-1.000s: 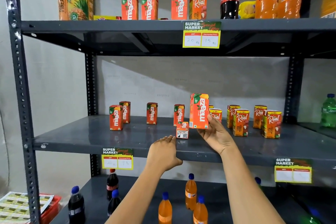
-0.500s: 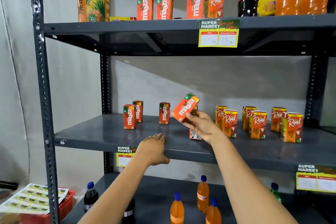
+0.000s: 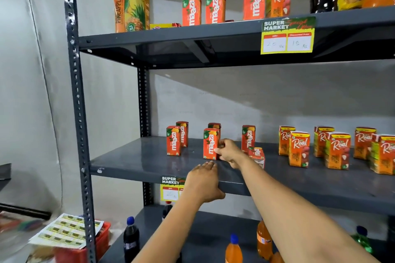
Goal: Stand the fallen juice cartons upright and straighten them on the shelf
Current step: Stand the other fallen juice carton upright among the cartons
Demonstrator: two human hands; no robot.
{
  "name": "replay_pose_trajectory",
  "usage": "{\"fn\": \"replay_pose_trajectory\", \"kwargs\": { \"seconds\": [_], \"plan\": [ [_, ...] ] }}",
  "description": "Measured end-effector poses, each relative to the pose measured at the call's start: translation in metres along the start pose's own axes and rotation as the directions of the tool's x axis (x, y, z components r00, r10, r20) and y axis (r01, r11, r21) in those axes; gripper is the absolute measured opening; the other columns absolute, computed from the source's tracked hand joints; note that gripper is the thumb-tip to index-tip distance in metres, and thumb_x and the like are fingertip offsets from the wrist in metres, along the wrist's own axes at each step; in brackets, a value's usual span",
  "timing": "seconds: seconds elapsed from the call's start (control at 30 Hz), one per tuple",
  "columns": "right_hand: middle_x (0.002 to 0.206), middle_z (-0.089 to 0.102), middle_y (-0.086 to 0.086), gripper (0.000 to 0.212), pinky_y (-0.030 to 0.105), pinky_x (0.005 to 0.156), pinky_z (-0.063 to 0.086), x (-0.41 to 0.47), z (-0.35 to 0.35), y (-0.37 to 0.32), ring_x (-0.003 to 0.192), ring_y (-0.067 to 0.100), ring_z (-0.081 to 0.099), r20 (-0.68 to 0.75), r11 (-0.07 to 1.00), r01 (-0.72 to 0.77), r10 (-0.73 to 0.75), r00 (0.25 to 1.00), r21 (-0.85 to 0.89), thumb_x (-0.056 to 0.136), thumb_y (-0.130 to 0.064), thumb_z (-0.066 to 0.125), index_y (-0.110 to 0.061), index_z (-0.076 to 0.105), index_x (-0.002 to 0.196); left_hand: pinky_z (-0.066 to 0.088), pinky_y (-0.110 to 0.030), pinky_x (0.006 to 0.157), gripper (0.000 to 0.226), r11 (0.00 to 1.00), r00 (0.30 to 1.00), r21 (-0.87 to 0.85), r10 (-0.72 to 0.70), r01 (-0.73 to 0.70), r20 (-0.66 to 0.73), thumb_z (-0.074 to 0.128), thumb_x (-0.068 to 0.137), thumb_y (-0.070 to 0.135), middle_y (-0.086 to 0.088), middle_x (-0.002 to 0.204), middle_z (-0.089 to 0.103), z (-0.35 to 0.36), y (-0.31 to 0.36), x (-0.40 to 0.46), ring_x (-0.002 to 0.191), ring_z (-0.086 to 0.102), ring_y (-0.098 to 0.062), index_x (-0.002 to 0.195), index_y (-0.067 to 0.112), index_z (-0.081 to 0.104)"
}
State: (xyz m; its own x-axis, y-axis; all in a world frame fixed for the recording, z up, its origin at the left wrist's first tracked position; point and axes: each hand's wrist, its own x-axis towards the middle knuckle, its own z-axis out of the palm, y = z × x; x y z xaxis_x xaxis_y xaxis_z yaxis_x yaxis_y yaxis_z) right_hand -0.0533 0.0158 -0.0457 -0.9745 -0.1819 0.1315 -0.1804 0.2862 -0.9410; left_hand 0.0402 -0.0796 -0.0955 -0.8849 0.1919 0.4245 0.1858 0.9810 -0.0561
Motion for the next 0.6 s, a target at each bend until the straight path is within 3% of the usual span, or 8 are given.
{"fn": "replay_pose_trajectory", "kwargs": {
  "seconds": [0.1, 0.17, 0.23, 0.3, 0.37, 0.4, 0.5, 0.6],
  "plan": [
    [0.138, 0.054, 0.017, 0.044, 0.042, 0.106, 0.043, -0.005, -0.006, -0.002, 0.126, 0.030, 0.053, -0.010, 0.971, 0.076, -0.081, 0.997, -0.224, 0.092, -0.011, 0.057, -0.002, 0.045, 0.134, 0.036, -0.038, 0.107, 0.083, 1.000, 0.999, -0.008, 0.009, -0.009, 0.039, 0.068, 0.078, 0.053, -0.004, 0.152, 0.037, -0.002, -0.001, 0.002, 0.134, 0.039, -0.024, 0.144, 0.013, 0.037],
    [0.134, 0.057, 0.015, 0.047, 0.040, 0.102, 0.045, -0.012, -0.018, -0.006, 0.122, 0.031, 0.055, -0.081, 0.886, 0.135, -0.189, 0.979, -0.443, 0.088, -0.023, 0.063, -0.003, 0.050, 0.129, 0.032, -0.040, 0.110, 0.094, 0.999, 0.995, -0.053, 0.000, 0.005, 0.100, 0.069, 0.074, 0.063, -0.004, 0.155, 0.031, -0.006, -0.001, 0.003, 0.138, 0.034, -0.025, 0.146, 0.014, 0.033],
    [0.127, 0.058, 0.015, 0.053, 0.041, 0.096, 0.048, -0.015, -0.039, -0.009, 0.115, 0.032, 0.057, -0.285, 0.804, 0.008, -0.220, 0.933, -0.595, 0.082, -0.038, 0.067, -0.006, 0.054, 0.123, 0.029, -0.042, 0.112, 0.105, 0.993, 0.984, -0.113, -0.012, 0.032, 0.177, 0.068, 0.068, 0.072, -0.004, 0.157, 0.027, -0.010, -0.001, 0.006, 0.141, 0.029, -0.026, 0.147, 0.013, 0.031],
    [0.124, 0.057, 0.013, 0.073, 0.045, 0.095, 0.045, -0.013, -0.064, -0.006, 0.115, 0.034, 0.054, -0.445, 0.740, -0.281, -0.027, 0.895, -0.611, 0.067, -0.053, 0.071, -0.010, 0.051, 0.123, 0.029, -0.045, 0.113, 0.106, 0.978, 0.971, -0.203, 0.011, 0.039, 0.238, 0.068, 0.065, 0.075, -0.005, 0.158, 0.021, -0.012, 0.005, 0.012, 0.143, 0.023, -0.027, 0.144, 0.014, 0.035],
    [0.125, 0.058, 0.012, 0.087, 0.049, 0.095, 0.043, -0.016, -0.082, -0.006, 0.115, 0.034, 0.054, -0.389, 0.664, -0.435, 0.228, 0.893, -0.609, 0.056, -0.058, 0.075, -0.015, 0.051, 0.128, 0.029, -0.047, 0.113, 0.102, 0.957, 0.962, -0.290, 0.056, 0.025, 0.267, 0.068, 0.063, 0.077, -0.003, 0.161, 0.011, -0.012, 0.019, 0.019, 0.145, 0.016, -0.029, 0.140, 0.015, 0.042],
    [0.129, 0.056, 0.013, 0.085, 0.047, 0.097, 0.043, -0.022, -0.087, -0.010, 0.117, 0.033, 0.054, -0.309, 0.657, -0.427, 0.295, 0.904, -0.622, 0.061, -0.053, 0.076, -0.014, 0.049, 0.131, 0.028, -0.048, 0.113, 0.102, 0.951, 0.958, -0.308, 0.074, 0.015, 0.275, 0.067, 0.063, 0.077, -0.003, 0.162, 0.008, -0.013, 0.027, 0.023, 0.146, 0.013, -0.029, 0.140, 0.015, 0.042],
    [0.144, 0.045, 0.016, 0.070, 0.040, 0.105, 0.042, -0.041, -0.096, -0.025, 0.128, 0.031, 0.047, -0.172, 0.681, -0.390, 0.367, 0.914, -0.620, 0.085, -0.035, 0.066, -0.005, 0.037, 0.141, 0.021, -0.049, 0.116, 0.113, 0.966, 0.949, -0.259, 0.057, 0.026, 0.309, 0.063, 0.066, 0.079, -0.003, 0.162, 0.008, -0.011, 0.043, 0.028, 0.147, 0.009, -0.030, 0.151, 0.015, 0.024],
    [0.141, 0.044, 0.019, 0.072, 0.035, 0.099, 0.042, -0.042, -0.101, -0.031, 0.128, 0.030, 0.044, -0.090, 0.730, -0.414, 0.440, 0.894, -0.544, 0.086, -0.029, 0.067, -0.003, 0.033, 0.144, 0.018, -0.048, 0.116, 0.114, 0.977, 0.952, -0.213, 0.036, 0.031, 0.304, 0.058, 0.069, 0.081, -0.003, 0.161, 0.014, -0.011, 0.043, 0.026, 0.147, 0.009, -0.030, 0.153, 0.017, 0.016]
  ]
}}
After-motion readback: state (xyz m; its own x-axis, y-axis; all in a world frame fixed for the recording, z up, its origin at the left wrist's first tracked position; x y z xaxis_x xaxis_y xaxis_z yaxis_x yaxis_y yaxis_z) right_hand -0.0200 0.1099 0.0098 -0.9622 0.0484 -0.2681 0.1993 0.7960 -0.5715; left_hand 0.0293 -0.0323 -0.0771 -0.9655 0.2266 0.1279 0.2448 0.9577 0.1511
